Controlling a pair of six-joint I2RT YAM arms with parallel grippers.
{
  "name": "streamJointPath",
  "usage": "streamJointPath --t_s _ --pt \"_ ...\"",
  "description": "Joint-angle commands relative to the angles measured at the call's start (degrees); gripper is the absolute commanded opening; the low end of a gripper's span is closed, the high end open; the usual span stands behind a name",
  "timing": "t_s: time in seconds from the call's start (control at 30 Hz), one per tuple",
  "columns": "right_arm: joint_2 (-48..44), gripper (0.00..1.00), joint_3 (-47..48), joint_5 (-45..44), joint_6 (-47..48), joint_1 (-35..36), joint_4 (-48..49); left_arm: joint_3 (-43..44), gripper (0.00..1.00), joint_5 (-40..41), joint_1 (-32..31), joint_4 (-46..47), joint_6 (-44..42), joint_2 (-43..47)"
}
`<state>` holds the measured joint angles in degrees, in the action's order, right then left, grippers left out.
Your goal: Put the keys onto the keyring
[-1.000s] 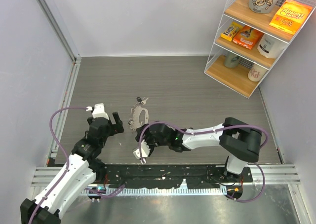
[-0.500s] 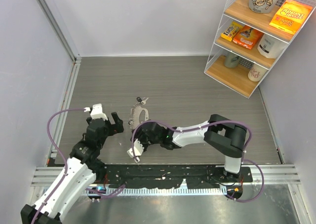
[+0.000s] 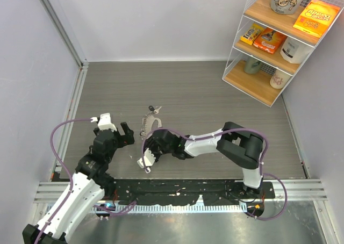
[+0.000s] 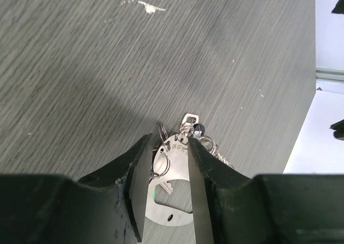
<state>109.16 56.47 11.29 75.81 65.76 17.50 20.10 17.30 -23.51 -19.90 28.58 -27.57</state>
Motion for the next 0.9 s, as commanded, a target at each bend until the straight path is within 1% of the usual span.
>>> streamJointPath --t_s 0.0,0.33,0.67,0.87 --pt "1.05 0.38 1.98 1.19 1.62 -0.54 -0.53 0.03 0.99 -0.60 0.30 2.76 0.69 0.33" --pt "3.07 0.30 4.26 1.54 2.06 -1.24 -1.50 0.03 0.99 -0.69 0.30 2.85 0.78 0.06" --pt "3.69 0.25 4.79 1.72 2.06 -1.86 -2.03 0.03 0.99 -0.69 0.30 2.85 0.60 -0.03" --pt "4.13 0.24 5.14 1.89 1.88 -2.21 -2.55 0.03 0.99 -0.60 0.22 2.76 0.60 0.15"
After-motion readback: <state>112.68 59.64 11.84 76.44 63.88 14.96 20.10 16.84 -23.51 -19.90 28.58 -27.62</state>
